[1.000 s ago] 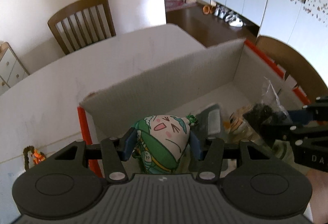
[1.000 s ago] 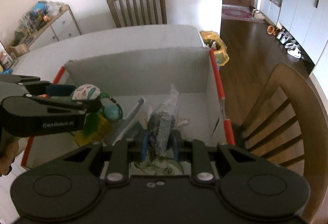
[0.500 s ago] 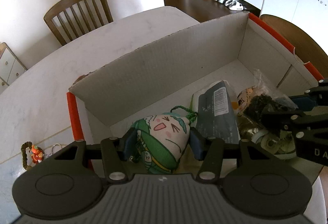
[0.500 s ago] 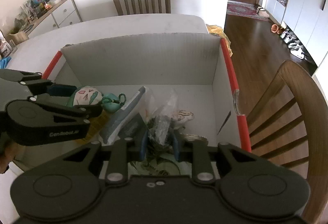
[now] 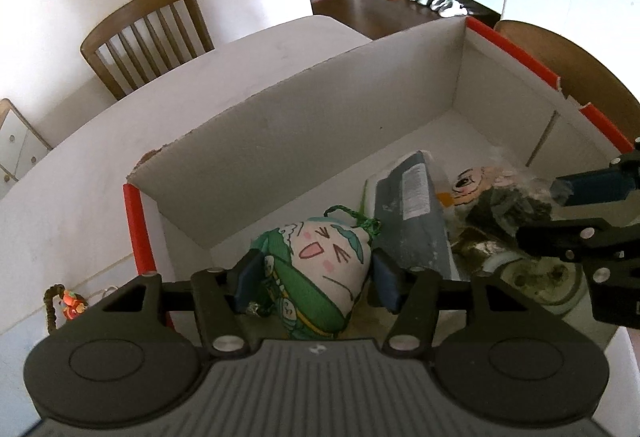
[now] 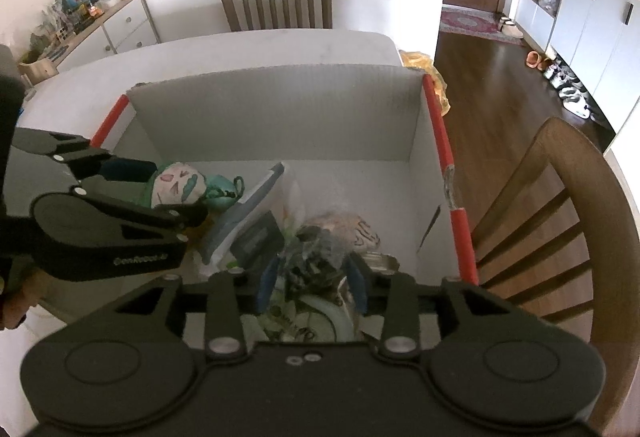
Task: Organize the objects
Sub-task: 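Open both tools to release the cushion and bag into the box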
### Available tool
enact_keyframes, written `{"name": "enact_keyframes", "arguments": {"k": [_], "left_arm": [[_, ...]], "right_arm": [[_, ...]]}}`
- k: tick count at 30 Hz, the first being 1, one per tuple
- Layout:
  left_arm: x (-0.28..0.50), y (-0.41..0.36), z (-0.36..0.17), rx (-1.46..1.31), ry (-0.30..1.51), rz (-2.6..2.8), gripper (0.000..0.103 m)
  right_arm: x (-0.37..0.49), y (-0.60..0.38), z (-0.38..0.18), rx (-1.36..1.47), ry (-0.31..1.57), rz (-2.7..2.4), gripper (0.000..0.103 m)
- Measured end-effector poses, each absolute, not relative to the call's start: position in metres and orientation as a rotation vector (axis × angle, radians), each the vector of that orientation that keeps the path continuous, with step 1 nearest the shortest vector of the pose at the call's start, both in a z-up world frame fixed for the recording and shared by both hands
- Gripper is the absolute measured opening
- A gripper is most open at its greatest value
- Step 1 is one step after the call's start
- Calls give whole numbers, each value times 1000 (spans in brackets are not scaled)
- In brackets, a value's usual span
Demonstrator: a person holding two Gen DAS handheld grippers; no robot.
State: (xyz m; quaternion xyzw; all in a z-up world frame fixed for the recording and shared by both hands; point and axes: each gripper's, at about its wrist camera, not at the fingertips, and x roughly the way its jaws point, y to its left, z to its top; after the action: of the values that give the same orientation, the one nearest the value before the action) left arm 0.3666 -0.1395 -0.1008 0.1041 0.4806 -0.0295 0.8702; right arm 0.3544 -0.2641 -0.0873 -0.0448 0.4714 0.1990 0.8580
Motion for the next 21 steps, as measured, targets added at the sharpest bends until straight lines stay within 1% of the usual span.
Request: {"name": "enact_keyframes", "arguments": {"k": [1, 6, 7, 9, 15, 17, 19, 21], "left_arm": [[365, -139, -100, 210, 1003, -65, 63], [356, -139, -94, 190, 989, -86, 67], [354, -140, -93, 188, 987, -90, 69], [350, -140, -91, 183, 978, -94, 69], [337, -137, -80, 135, 941, -118, 70], [332, -136, -74, 114, 925, -126, 73], [326, -135, -67, 94, 903, -129, 74], [320, -132, -60, 73, 880, -136, 75]], "right_arm": [[353, -265, -86, -90, 986, 420, 42], [346, -266, -74, -85, 961, 428, 51], [345, -266, -72, -86, 956, 428, 52], [341, -266, -67, -84, 945, 431, 56], [332, -267, -53, -74, 909, 431, 63], [329, -267, -47, -71, 895, 434, 63], [326, -266, -41, -69, 881, 435, 65], [321, -267, -34, -64, 861, 437, 70]]}}
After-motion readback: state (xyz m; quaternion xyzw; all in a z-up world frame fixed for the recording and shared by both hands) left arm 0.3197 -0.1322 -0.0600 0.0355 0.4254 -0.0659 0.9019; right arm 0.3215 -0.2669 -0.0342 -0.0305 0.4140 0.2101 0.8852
